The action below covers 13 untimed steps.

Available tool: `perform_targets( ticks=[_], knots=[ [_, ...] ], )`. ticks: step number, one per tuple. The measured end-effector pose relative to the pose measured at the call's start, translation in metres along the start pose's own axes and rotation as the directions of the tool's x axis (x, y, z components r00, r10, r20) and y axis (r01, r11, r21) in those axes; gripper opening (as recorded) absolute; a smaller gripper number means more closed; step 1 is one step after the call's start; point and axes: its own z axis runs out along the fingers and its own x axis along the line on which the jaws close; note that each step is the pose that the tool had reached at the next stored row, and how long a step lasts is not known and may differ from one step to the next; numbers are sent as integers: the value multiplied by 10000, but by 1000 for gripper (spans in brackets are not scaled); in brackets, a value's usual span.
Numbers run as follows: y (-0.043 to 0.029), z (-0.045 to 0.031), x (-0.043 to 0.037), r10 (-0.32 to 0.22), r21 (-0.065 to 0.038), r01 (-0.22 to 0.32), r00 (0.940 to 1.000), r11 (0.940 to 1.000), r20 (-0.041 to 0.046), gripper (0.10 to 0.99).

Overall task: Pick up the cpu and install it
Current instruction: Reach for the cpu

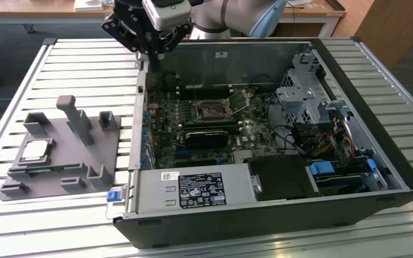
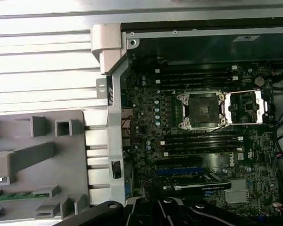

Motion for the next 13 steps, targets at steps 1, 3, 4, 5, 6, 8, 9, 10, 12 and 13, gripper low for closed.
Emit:
perform_targets(
  ticks=[1, 3, 4, 5, 6, 8, 9, 10, 12, 13],
  knots=[
    [-1, 0, 8, 0, 0, 0, 10000, 10000, 0, 106],
    [-2, 1, 22, 0, -1, 0, 10000, 10000, 0, 106],
    [-2, 0, 30, 0, 0, 0, 10000, 10000, 0, 106],
    [-3, 0, 37, 0, 0, 0, 10000, 10000, 0, 106],
    [-4, 1, 45, 0, 0, 0, 10000, 10000, 0, 106],
    [-5, 1, 60, 0, 0, 0, 10000, 10000, 0, 106],
    [-5, 1, 68, 1, 0, -1, 10000, 10000, 0, 106],
    [-6, 1, 76, 1, -1, -1, 10000, 10000, 0, 106],
    [-7, 2, 91, 0, -1, 0, 10000, 10000, 0, 106],
    [-8, 2, 98, 0, -1, 0, 10000, 10000, 0, 106]
  ],
)
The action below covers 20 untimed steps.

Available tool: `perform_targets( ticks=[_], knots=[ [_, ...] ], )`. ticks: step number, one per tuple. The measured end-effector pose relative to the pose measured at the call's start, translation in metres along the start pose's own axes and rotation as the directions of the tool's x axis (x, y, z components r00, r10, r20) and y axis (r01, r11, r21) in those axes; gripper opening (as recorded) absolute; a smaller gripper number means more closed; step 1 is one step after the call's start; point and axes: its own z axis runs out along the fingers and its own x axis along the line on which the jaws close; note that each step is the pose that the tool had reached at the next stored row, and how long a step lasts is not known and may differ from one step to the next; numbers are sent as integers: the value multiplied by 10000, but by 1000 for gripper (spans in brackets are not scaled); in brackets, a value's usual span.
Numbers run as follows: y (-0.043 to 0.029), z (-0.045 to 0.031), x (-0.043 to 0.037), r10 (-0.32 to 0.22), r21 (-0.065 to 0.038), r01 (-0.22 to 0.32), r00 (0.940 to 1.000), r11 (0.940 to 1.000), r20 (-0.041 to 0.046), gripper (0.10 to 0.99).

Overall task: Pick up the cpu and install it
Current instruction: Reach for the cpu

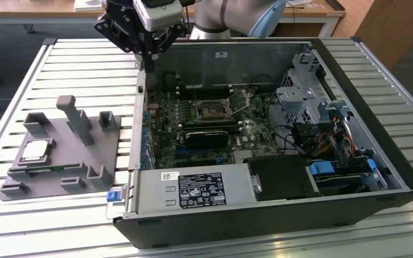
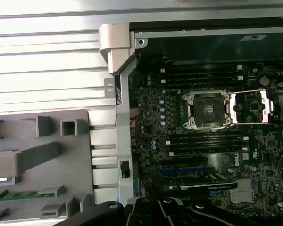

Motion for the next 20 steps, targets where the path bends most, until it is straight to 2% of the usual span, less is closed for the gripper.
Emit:
perform_targets(
  ticks=[20],
  knots=[
    [-14, 5, 174, 0, 0, 0, 10000, 10000, -1, 106]
  ],
)
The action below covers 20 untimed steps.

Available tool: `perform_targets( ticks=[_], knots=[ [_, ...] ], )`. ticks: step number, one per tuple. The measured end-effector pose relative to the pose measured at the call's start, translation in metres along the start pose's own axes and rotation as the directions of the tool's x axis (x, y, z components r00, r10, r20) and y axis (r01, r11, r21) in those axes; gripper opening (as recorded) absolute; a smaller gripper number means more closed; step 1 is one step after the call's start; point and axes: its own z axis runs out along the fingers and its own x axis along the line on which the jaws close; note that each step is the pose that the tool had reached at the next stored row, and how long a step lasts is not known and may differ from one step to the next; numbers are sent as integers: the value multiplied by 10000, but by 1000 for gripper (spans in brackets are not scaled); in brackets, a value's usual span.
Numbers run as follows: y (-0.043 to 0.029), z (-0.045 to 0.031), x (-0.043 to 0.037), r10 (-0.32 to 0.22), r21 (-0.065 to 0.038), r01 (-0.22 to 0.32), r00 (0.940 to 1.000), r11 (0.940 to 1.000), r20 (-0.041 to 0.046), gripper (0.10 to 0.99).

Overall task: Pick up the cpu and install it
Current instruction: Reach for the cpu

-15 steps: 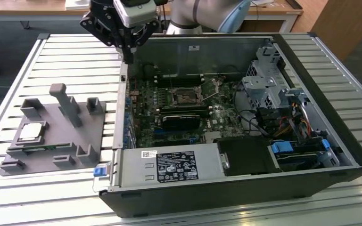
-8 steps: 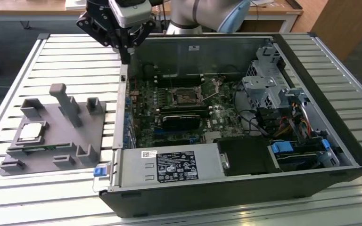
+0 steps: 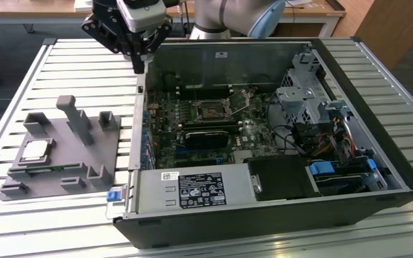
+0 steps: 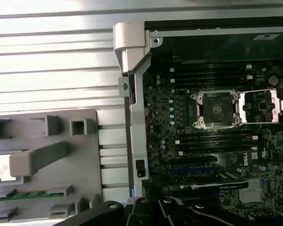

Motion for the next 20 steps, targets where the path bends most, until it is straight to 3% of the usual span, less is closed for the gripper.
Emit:
perform_targets(
  ticks=[15, 20],
  knots=[
    [-11, 7, 142, 0, 1, 0, 10000, 10000, -3, 106],
    [-18, 9, 226, 0, 0, 0, 10000, 10000, -8, 106]
  ],
)
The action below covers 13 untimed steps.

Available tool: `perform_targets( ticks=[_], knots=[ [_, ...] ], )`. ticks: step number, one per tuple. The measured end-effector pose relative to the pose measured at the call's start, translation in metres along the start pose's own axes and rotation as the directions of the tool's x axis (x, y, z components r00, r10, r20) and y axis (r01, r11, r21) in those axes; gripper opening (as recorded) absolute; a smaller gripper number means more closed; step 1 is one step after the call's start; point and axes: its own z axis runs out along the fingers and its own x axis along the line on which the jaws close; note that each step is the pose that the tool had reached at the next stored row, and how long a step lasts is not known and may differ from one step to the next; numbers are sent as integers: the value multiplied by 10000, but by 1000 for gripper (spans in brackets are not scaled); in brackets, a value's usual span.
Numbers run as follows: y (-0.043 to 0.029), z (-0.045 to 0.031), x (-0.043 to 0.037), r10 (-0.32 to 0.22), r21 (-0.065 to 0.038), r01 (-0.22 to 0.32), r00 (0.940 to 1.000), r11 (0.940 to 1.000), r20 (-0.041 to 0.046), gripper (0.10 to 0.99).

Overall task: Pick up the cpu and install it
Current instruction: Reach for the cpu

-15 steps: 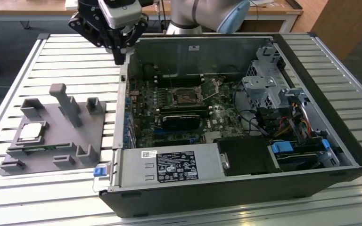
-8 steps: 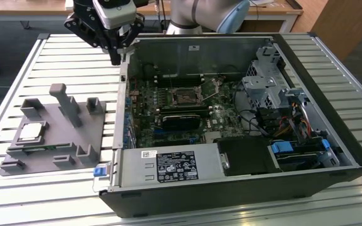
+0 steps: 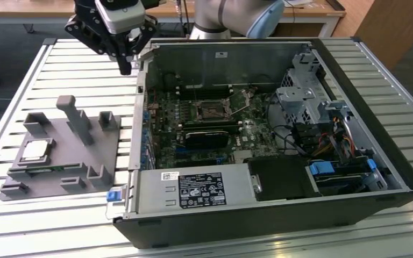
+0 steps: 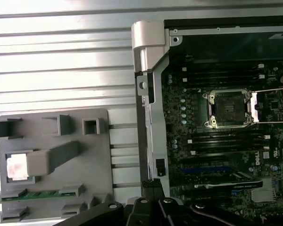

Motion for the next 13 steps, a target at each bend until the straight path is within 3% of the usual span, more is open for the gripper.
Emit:
perform_targets(
  ticks=[13],
  knots=[
    [-20, 5, 265, 0, 0, 0, 10000, 10000, -3, 106]
  ],
)
